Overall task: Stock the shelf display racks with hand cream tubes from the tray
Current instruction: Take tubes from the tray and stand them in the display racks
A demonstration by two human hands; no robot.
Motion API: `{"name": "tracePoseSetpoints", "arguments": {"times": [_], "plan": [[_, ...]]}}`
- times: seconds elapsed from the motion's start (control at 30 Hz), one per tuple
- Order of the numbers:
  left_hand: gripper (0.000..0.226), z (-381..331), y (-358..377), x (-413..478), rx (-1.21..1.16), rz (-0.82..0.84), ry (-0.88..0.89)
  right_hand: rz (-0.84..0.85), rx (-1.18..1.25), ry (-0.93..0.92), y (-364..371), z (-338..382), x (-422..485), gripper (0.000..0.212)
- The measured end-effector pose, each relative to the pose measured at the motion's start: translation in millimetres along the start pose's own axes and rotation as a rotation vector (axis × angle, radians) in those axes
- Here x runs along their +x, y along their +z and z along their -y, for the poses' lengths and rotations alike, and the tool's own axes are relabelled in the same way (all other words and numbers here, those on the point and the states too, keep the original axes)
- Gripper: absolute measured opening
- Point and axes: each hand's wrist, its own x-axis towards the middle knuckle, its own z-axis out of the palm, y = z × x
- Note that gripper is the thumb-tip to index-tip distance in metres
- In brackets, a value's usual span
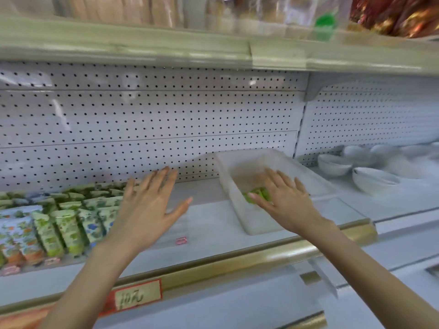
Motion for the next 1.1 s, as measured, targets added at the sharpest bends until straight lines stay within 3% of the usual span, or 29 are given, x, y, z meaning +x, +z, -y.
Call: {"name": "tracePoseSetpoints", "arguments": {"times": [0.47,0.73,0.9,1.1], "plan": [[0.100,-99.5,23.5,35.7,-0.008,0.095,-0.063,0.111,0.160,-0.062,-1.6,-134.9,38.7,0.062],[0.101,-120.2,30.3,84.5,-0.068,0.123,0.028,0.291,0.248,-0.040,17.1,-128.5,88.9,0.041],[0.102,-120.9,44.8,109.4,-0.104,0.142,0.090,0.493,0.113,-0.005,36.3,-107.2,104.1,0.025],[0.099,-114.3,54.9,120.5,-0.252,0.182,0.124,0.529,0.246,0.006,44.7,-110.3,121.7,0.044]]}}
